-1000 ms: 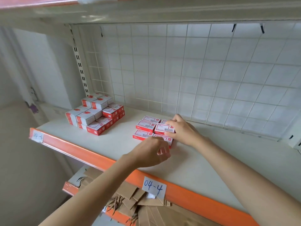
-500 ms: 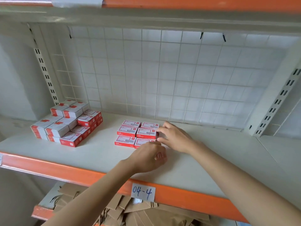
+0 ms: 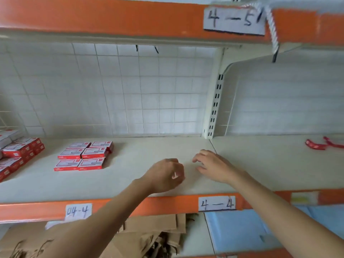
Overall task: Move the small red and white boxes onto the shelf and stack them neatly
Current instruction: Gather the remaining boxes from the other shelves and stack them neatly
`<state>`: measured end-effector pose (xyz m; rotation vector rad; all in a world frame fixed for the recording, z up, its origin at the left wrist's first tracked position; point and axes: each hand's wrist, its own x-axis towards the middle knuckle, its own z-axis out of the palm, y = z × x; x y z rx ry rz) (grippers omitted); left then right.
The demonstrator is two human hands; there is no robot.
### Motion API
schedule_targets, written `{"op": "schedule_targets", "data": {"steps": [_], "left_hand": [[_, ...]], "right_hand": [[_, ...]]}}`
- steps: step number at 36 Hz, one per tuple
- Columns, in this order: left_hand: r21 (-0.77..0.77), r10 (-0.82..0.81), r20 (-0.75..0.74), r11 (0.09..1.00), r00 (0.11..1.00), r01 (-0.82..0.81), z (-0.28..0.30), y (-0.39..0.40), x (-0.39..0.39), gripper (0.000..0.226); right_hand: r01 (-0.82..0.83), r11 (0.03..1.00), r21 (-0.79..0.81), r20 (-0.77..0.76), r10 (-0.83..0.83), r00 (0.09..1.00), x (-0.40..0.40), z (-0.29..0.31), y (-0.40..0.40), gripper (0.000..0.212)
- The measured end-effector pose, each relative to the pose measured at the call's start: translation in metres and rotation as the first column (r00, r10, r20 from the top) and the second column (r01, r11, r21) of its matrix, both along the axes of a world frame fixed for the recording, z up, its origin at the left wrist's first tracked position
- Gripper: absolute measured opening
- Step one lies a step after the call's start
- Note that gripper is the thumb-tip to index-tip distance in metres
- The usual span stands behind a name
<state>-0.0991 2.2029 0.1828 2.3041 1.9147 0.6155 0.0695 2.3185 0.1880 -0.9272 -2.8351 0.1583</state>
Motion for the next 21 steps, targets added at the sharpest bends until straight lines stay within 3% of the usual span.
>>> {"op": "schedule_targets", "data": {"steps": [12, 21], "left_hand": [[0.021, -0.191, 0.049, 0.982, 0.98, 0.19, 0.004, 0.08, 0.198, 0.01], [-0.017, -0.28, 0.014, 0.96, 0.96, 0.28, 0.004, 0.15, 0.304, 0.018]], "right_hand": [[0.277, 0.961, 0.015, 0.026, -0.277, 0.961, 0.234, 0.006, 0.029, 0.03], [0.437, 0.898, -0.06, -0.035, -0.439, 0.898, 0.337, 0.007, 0.062, 0.031]]}}
